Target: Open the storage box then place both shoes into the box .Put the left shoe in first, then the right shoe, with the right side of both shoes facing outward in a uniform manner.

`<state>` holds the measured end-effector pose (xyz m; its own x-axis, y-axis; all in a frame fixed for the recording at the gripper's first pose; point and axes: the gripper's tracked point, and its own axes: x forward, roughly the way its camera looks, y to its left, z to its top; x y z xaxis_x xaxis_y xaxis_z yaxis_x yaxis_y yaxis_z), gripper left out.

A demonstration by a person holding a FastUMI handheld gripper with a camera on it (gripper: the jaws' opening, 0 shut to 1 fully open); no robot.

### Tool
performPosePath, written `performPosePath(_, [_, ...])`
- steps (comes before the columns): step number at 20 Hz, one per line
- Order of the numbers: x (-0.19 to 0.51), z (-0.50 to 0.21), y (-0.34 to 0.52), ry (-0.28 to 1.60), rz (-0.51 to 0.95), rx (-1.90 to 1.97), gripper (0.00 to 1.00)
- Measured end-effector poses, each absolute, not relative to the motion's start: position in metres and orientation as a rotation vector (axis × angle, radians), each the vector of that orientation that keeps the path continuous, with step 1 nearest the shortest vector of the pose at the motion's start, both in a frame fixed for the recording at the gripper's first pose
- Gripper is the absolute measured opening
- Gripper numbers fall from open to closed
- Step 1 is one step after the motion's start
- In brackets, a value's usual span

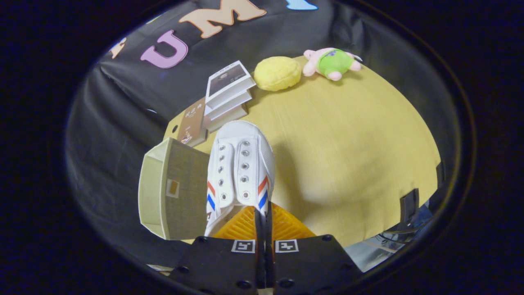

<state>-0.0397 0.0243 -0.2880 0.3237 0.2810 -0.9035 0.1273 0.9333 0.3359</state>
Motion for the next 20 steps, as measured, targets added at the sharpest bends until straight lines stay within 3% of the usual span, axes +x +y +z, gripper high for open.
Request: performPosePath(20, [-0.029, -0.221, 0.183, 1.149, 0.207, 0.408, 0.04])
